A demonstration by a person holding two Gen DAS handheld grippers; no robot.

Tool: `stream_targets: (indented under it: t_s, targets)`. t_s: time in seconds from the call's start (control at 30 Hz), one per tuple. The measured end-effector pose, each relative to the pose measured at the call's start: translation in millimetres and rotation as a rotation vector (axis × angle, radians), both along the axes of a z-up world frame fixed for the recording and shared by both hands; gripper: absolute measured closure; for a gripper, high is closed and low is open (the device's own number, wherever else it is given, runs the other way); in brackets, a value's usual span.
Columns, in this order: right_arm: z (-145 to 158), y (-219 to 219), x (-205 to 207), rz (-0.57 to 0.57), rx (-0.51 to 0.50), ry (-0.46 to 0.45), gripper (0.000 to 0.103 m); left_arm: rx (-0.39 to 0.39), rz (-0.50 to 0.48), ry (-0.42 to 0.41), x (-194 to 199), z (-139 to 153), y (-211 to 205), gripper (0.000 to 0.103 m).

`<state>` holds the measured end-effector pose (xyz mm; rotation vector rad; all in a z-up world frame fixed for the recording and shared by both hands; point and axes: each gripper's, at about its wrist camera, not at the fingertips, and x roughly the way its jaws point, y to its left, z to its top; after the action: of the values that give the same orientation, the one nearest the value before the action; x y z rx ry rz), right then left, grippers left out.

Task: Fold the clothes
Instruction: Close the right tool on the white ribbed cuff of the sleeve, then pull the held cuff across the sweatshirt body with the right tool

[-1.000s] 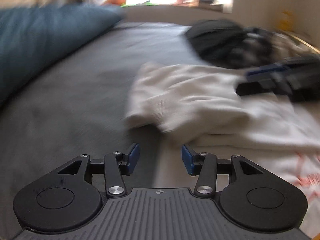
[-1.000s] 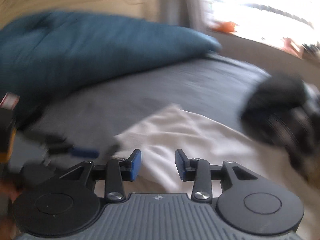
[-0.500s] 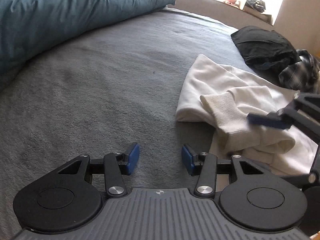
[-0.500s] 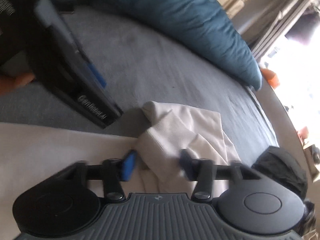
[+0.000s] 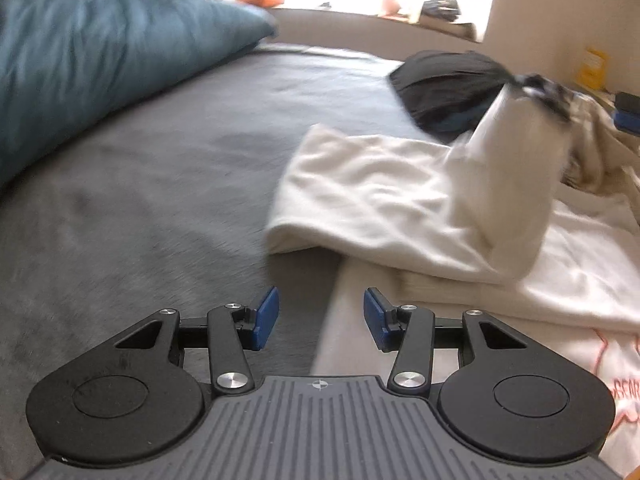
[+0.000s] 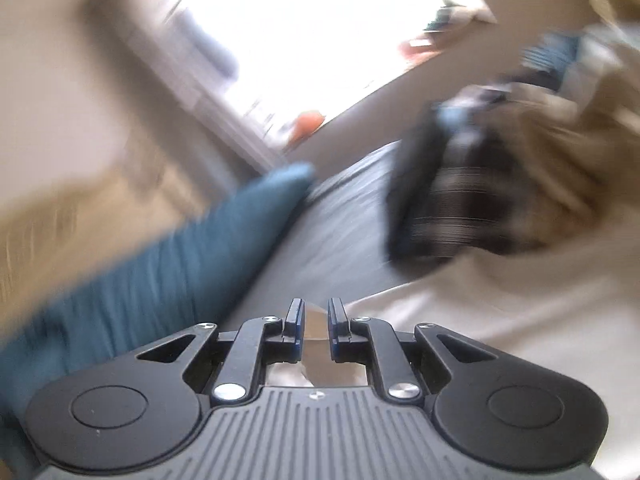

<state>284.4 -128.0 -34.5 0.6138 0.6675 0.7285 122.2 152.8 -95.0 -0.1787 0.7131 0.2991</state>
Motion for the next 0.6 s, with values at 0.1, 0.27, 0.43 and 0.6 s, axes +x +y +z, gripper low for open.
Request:
stream_targets:
  t_s: [0.1,0.27,0.43,0.6]
  targets:
    - [-37,-41,2,-0.135,0.055,0.150,0.091,0.042,-0.038,-0.008,6,0,-15,0.056]
    - [-81,-70,5,-0.239,0.116,0.346,0.088,0.087,-0.073,-0.009,14,1,-32,0.056]
    - [-66,-26,18,-0.065,0.022,0.319,0.062,0.116,-0.111,-0.040,19,6,-42,0.056]
    - [-71,26,36,0.009,-0.054,0.401,0.054,0.179,-0.223,-0.047,30,4,-60,0.054]
